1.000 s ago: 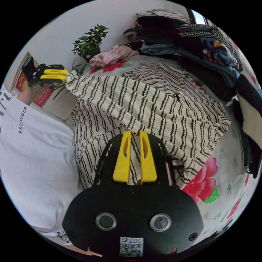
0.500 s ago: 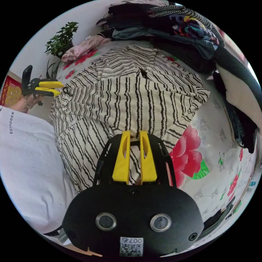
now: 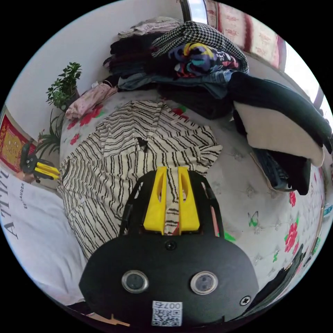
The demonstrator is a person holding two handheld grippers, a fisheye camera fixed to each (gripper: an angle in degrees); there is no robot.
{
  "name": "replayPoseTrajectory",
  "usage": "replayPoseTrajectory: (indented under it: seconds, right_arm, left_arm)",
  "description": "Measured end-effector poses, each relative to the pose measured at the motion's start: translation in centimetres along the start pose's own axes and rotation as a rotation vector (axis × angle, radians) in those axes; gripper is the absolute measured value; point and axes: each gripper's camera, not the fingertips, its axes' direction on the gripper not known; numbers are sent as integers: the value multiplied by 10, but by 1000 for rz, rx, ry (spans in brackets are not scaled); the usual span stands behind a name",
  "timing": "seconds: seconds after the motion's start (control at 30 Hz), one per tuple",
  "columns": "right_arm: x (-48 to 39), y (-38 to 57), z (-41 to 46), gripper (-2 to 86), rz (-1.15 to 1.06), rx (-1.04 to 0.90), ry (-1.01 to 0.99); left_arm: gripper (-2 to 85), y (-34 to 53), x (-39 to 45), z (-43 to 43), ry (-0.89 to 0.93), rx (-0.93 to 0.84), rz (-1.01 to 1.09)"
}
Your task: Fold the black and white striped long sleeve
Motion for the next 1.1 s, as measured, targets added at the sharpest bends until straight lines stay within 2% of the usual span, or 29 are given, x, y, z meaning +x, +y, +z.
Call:
replayPoseTrajectory:
  seconds: [0.13,0.2,0.23,0.27,0.33,0.37,0.4,0.5,0.63,0.77,0.93,1.03,1.1]
  right_arm:
    - [33,-48,48,35,48,-29,16]
    - [53,-54,75,32,110,-98,56]
    - [69,-52,90,29,168,-159,138]
    - [85,-46,81,26,201,-69,124]
    - [121,-36,73,20,409,-71,191]
    - [136,-26,61,25,471,-32,174]
    - [140,-20,53,27,487,1,156]
    - [141,14,7,44,481,112,20]
    - [96,107,-52,62,423,129,-85]
    - [34,230,-77,83,491,-65,-135]
    - [-37,326,-92,98,612,-208,-145]
    - [-70,344,-77,100,600,-303,-114]
    - [-84,343,-74,94,593,-308,-10]
  left_arm:
    - [59,-55,2,-8,14,124,-7]
    - [66,-80,3,13,55,92,-2]
    - [67,-92,4,36,56,27,8]
    - [62,-98,3,57,21,-56,3]
    - [39,-99,-2,45,-1,59,-29]
    - [52,-104,-13,44,7,26,-100]
    - [59,-105,-18,41,22,20,-125]
    - [59,-86,-38,5,58,153,-239]
    - [78,-24,-70,-35,10,176,-461]
    - [93,40,-83,-47,-28,64,-569]
    - [111,56,-71,-45,3,-47,-512]
    - [118,37,-56,-28,8,-135,-426]
    - [100,23,-45,-17,-21,-190,-375]
